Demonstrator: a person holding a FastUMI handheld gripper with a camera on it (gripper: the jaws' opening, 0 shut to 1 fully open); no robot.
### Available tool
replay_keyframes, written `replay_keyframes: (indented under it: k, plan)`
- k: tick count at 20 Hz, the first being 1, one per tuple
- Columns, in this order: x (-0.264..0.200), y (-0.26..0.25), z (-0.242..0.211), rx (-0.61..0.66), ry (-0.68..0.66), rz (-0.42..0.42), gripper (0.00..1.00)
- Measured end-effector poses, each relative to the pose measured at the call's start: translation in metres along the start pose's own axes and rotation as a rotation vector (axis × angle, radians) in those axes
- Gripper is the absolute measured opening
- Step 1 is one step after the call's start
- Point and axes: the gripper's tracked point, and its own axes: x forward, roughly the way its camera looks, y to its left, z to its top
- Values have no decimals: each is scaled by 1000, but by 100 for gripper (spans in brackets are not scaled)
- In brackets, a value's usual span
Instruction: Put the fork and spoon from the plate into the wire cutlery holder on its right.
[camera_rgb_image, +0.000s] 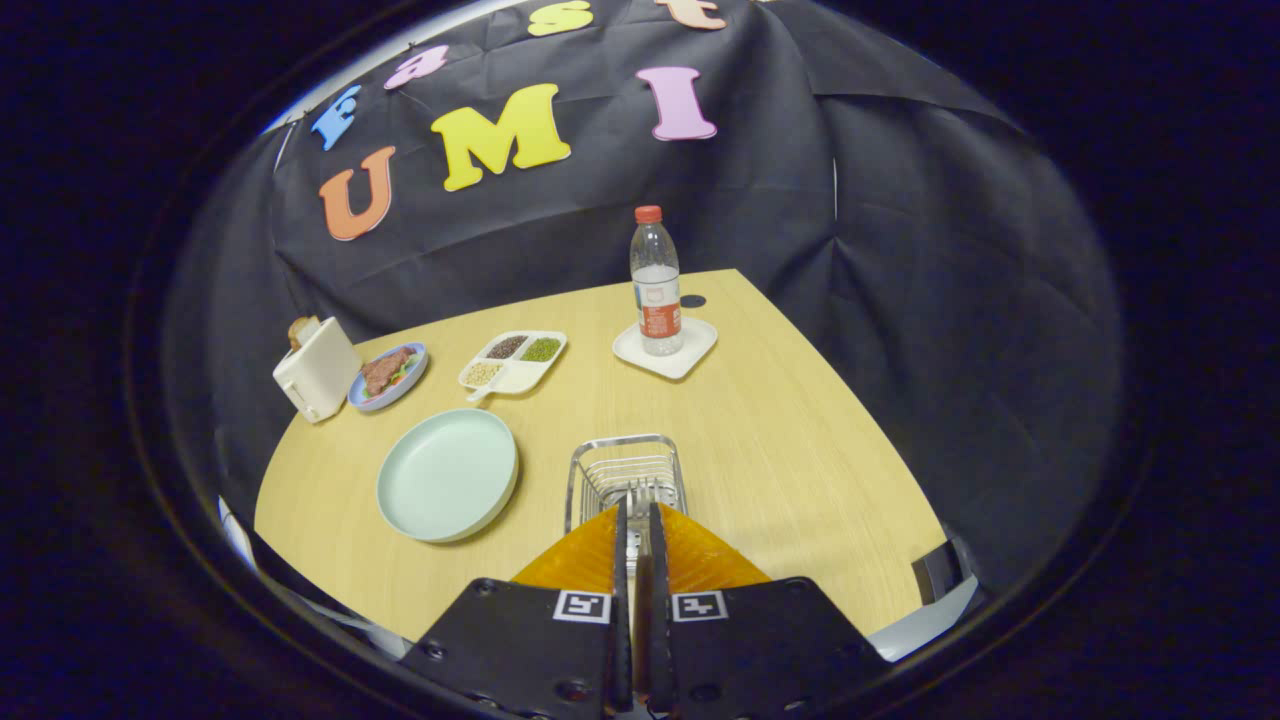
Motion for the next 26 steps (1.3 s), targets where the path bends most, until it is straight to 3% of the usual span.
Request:
replay_keyframes:
  k: [6,7,10,11,17,26]
  plan:
    - [-18,3,16,3,-63,-2,22]
    - [-21,3,17,-9,-78,-15,30]
    - [-41,12,32,-60,-172,-50,39]
    - [-50,18,38,-71,-213,-54,48]
    - [-108,65,48,-71,-386,-56,67]
    - [-191,149,38,-122,-581,-7,82]
